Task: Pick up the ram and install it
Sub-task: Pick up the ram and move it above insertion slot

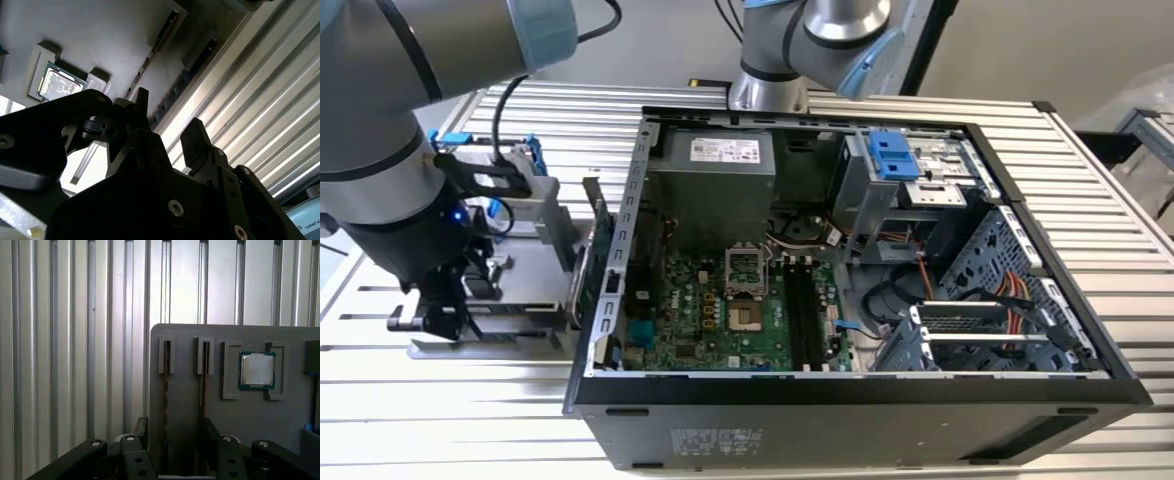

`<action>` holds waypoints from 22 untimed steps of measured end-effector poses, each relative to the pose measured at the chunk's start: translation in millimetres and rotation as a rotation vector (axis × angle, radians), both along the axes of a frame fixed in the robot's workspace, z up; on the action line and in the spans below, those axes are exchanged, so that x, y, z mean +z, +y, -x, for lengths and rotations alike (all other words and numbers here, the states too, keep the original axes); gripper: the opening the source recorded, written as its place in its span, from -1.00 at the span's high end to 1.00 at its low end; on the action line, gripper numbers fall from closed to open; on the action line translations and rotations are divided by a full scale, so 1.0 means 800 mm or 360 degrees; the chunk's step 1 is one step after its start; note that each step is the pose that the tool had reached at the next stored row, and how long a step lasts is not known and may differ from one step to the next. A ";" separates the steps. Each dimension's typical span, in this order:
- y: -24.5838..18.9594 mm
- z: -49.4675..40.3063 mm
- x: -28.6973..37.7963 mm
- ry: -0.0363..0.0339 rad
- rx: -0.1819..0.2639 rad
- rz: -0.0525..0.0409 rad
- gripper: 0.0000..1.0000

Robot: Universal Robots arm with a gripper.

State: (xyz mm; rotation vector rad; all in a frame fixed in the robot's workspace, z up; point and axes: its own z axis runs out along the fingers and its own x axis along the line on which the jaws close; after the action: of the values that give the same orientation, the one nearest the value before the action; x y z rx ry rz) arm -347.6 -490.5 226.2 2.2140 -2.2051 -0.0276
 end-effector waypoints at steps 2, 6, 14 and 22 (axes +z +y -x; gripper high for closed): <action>0.0000 0.000 -0.0023 -0.0004 0.0000 0.0000 -1.00; 0.0000 0.000 -0.0067 -0.0015 0.0000 0.0000 -1.00; 0.0000 0.000 -0.0143 -0.0020 0.0000 0.0000 -1.00; -0.0004 0.000 -0.0239 -0.0020 -0.0008 -0.0001 -1.00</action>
State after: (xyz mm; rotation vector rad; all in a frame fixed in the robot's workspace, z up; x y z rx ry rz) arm -347.6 -490.8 207.1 2.2150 -2.2173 -0.0149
